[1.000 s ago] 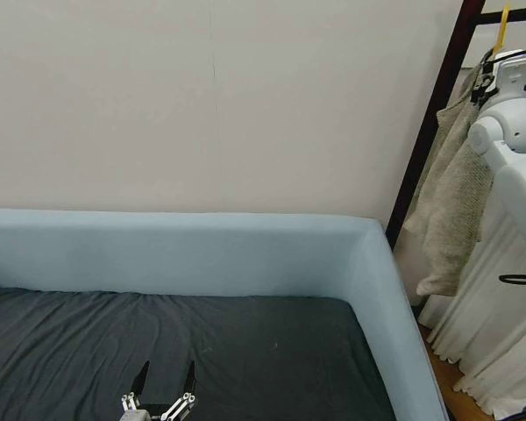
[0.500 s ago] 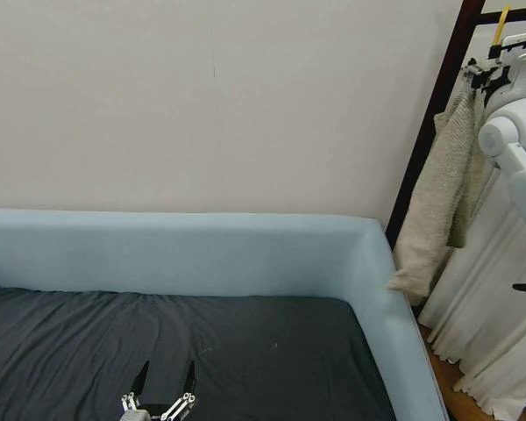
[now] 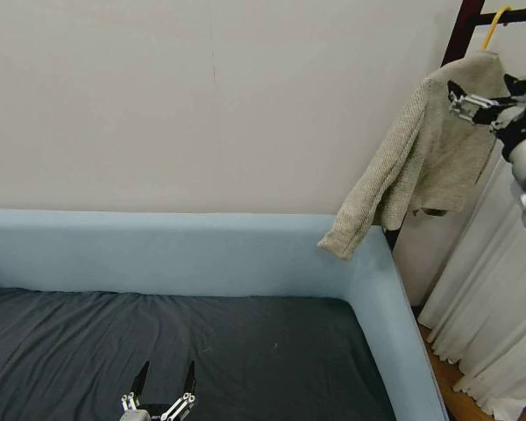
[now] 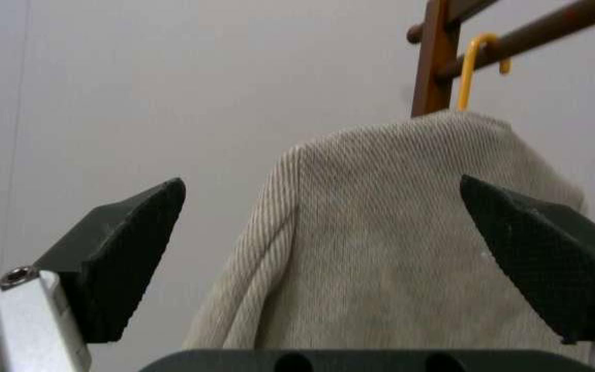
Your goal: Pick up the clothes from the sofa and hang them on the clothes hanger.
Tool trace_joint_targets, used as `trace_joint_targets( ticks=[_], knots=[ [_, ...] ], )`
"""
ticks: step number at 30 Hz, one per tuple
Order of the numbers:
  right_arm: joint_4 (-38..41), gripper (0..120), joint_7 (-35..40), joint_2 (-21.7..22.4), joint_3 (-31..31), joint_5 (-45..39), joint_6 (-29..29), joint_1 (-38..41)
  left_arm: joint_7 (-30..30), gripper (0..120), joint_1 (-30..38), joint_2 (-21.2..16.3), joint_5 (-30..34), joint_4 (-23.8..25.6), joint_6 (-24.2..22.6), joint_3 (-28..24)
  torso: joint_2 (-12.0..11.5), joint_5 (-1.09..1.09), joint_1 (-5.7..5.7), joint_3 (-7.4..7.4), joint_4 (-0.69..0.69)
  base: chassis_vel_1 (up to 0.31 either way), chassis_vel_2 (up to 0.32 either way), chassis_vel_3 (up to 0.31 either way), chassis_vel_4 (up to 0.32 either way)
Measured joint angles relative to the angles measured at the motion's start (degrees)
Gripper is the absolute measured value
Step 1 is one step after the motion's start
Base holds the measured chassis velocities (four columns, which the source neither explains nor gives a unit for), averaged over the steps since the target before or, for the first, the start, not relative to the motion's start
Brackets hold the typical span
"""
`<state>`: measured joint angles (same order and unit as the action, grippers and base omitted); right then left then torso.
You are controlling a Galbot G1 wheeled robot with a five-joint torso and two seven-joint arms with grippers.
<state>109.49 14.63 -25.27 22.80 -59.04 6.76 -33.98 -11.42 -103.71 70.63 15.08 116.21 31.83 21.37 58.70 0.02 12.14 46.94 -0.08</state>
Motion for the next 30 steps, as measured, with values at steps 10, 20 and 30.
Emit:
trace_joint_targets(
  ticks=[10, 20, 30],
  knots=[
    [7.94, 100, -5.64, -12.46, 24.23, 9.01, -7.29, -41.82, -0.01, 100, 0.0, 0.0, -0.01, 0.0, 0.0, 0.02, 0.0, -0.02, -0.01, -0.01, 0.02, 0.0, 0.0, 0.0, 0.0],
    [11.45, 100, -10.67, -32.63, 30.98, 25.79, -17.03, -65.78, 0.01, 100, 0.0, 0.0, -0.01, 0.0, 0.0, -0.01, 0.01, -0.03, -0.01, -0.01, -0.01, 0.0, 0.0, 0.0, 0.0],
    [9.92, 100, -13.41, -43.07, 27.75, 35.57, -25.15, -72.6, 0.0, 100, 0.0, 0.0, -0.01, 0.0, 0.0, 0.0, 0.01, -0.03, 0.0, 0.0, 0.0, 0.0, 0.0, 0.0, 0.0]
  ],
)
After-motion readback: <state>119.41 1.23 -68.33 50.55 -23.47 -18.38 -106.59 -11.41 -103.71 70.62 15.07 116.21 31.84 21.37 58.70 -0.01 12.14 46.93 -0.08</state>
